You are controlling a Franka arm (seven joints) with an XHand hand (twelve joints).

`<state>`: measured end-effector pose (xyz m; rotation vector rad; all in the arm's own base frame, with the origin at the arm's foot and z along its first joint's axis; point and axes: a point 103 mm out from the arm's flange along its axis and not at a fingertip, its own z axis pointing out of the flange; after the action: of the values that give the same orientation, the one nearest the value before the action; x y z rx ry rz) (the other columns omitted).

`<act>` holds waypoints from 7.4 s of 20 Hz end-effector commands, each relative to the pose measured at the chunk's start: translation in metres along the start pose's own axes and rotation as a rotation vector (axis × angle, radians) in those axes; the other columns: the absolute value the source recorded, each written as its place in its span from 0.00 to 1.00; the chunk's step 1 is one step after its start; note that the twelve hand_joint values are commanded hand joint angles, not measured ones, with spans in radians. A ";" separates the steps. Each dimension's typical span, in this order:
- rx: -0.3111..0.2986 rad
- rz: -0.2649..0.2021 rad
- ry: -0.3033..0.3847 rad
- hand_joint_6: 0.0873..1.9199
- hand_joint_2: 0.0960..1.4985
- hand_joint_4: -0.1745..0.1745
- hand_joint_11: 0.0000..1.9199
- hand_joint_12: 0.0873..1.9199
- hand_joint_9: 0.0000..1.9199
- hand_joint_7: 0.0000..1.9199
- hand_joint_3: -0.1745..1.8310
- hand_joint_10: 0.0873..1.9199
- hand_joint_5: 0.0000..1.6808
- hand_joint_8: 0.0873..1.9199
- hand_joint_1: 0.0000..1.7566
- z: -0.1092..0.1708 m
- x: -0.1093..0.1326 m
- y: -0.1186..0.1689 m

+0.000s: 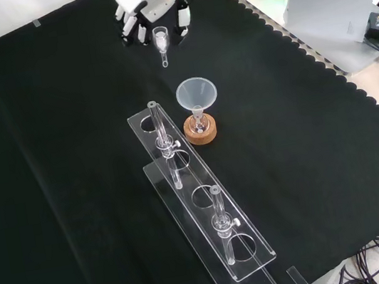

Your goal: Pour all the NaCl from the weighing funnel into the round-bottom flask.

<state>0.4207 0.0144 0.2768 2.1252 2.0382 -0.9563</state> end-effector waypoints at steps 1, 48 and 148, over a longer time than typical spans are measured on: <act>0.007 -0.001 -0.022 0.25 0.37 1.00 0.31 0.60 0.43 0.25 0.42 0.15 0.80 0.28 0.65 -0.009 0.015 -0.026; 0.116 -0.036 -0.280 0.24 0.37 1.00 0.31 0.61 0.43 0.24 0.42 0.15 0.81 0.27 0.65 -0.040 0.075 -0.016; 0.193 0.009 -0.660 0.24 0.37 1.00 0.30 0.61 0.41 0.23 0.43 0.16 0.81 0.27 0.65 -0.079 0.098 -0.025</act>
<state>0.4238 0.1392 0.3053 1.5681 1.6521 -1.6294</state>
